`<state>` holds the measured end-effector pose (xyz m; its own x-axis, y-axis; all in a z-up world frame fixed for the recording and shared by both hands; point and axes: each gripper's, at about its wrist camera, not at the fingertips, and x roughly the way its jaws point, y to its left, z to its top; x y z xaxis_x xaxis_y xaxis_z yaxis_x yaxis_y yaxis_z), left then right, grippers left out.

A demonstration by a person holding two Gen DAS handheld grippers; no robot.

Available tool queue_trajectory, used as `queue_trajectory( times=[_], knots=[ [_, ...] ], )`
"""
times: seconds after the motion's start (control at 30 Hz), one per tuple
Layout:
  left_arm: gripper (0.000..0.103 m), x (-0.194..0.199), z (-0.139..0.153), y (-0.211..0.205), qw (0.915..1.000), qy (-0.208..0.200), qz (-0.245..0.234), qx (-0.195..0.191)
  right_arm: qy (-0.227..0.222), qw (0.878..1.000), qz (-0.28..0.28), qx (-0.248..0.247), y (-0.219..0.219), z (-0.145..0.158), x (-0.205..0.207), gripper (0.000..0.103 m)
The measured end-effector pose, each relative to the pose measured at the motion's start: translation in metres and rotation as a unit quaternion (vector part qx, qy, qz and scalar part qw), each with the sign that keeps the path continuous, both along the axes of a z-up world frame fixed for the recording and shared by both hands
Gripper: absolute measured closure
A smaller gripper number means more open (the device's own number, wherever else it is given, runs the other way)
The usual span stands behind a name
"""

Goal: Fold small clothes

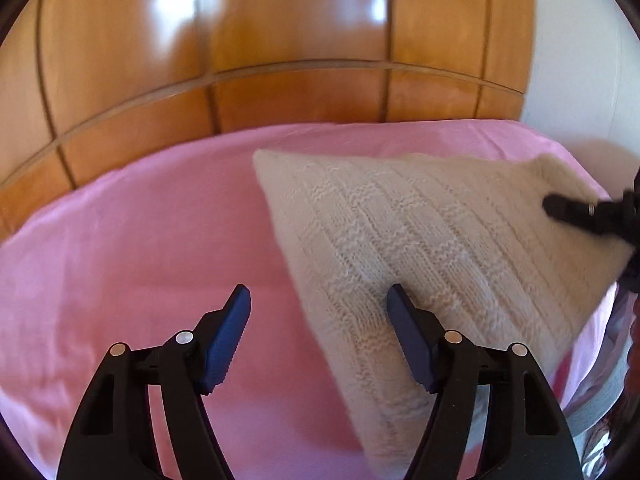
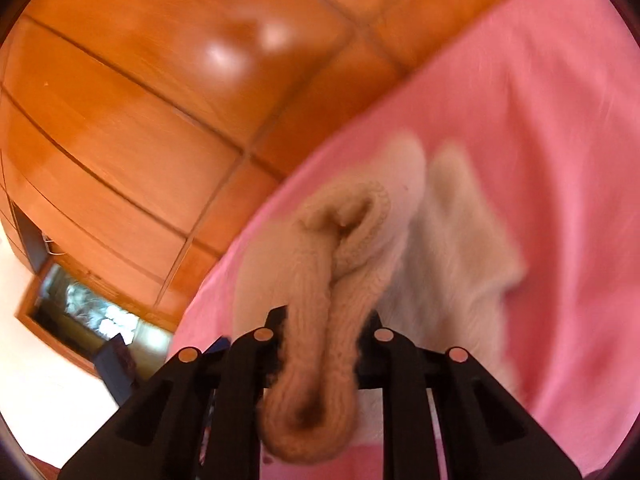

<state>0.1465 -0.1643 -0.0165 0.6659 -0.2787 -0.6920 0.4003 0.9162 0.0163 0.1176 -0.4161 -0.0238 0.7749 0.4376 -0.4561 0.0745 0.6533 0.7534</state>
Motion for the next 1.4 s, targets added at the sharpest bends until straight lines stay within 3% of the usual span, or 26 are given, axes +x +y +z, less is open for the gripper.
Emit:
queue_trajectory(
  times=[0.07, 0.17, 0.27, 0.37, 0.43, 0.47, 0.53, 0.67, 0.73, 0.8, 0.9, 0.97, 1.03, 1.13, 1.3, 1.4],
  knots=[
    [0.032, 0.0, -0.005, -0.012, 0.9999, 0.004, -0.011, 0.009, 0.024, 1.0, -0.009, -0.016, -0.011, -0.01, -0.001, 0.089],
    [0.031, -0.006, -0.02, -0.017, 0.9995, 0.002, -0.001, 0.031, 0.077, 0.997, 0.007, -0.004, -0.01, -0.049, -0.001, 0.085],
    [0.03, -0.017, -0.027, -0.01, 0.999, -0.013, 0.001, 0.043, 0.041, 0.998, -0.008, 0.044, -0.013, -0.068, -0.013, 0.071],
    [0.03, -0.026, -0.026, -0.001, 0.999, -0.017, -0.004, 0.041, 0.014, 0.999, 0.004, 0.048, -0.01, -0.057, -0.014, 0.037],
    [0.03, -0.025, -0.019, 0.006, 0.9999, -0.006, -0.002, 0.009, 0.006, 1.0, -0.009, 0.021, -0.004, -0.044, -0.013, 0.004],
    [0.03, -0.025, -0.014, 0.011, 0.9999, -0.004, 0.004, -0.009, 0.016, 0.999, -0.035, -0.016, -0.003, -0.035, -0.016, 0.002],
    [0.031, -0.02, 0.003, 0.017, 0.9984, -0.009, 0.022, -0.051, 0.035, 0.995, -0.064, -0.068, -0.004, -0.026, -0.021, 0.002],
    [0.024, -0.009, 0.034, 0.011, 0.9939, -0.035, 0.018, -0.103, 0.077, 0.988, -0.089, -0.101, -0.004, -0.031, -0.028, 0.002],
    [0.024, -0.003, 0.041, -0.005, 0.9952, -0.044, 0.006, -0.088, 0.098, 0.985, -0.09, -0.108, -0.005, -0.039, -0.027, 0.002],
    [0.024, 0.006, 0.043, -0.03, 0.997, -0.063, -0.004, -0.044, 0.09, 0.984, -0.088, -0.124, 0.0, -0.038, -0.031, 0.002],
    [0.024, 0.027, 0.024, -0.054, 0.9986, -0.051, -0.015, 0.009, 0.087, 0.979, -0.075, -0.17, 0.004, -0.042, -0.04, 0.002],
    [0.022, 0.048, -0.011, -0.061, 0.9991, 0.01, -0.023, 0.033, 0.078, 0.976, -0.072, -0.189, 0.008, -0.048, -0.042, 0.002],
    [0.013, 0.053, -0.025, -0.045, 0.9997, 0.011, -0.009, -0.02, 0.073, 0.977, -0.069, -0.186, 0.006, -0.051, -0.042, 0.002],
    [0.012, 0.059, -0.033, -0.029, 0.9959, 0.047, -0.005, -0.077, 0.084, 0.976, -0.077, -0.183, -0.001, -0.045, -0.039, 0.002],
    [0.012, 0.053, -0.036, -0.031, 0.9962, 0.036, -0.004, -0.079, 0.047, 0.967, -0.152, -0.199, -0.014, -0.005, -0.038, 0.002],
    [0.012, 0.044, -0.036, -0.032, 0.9971, 0.018, 0.0, -0.074, 0.022, 0.954, -0.149, -0.258, -0.005, 0.023, -0.026, 0.002]
  ],
)
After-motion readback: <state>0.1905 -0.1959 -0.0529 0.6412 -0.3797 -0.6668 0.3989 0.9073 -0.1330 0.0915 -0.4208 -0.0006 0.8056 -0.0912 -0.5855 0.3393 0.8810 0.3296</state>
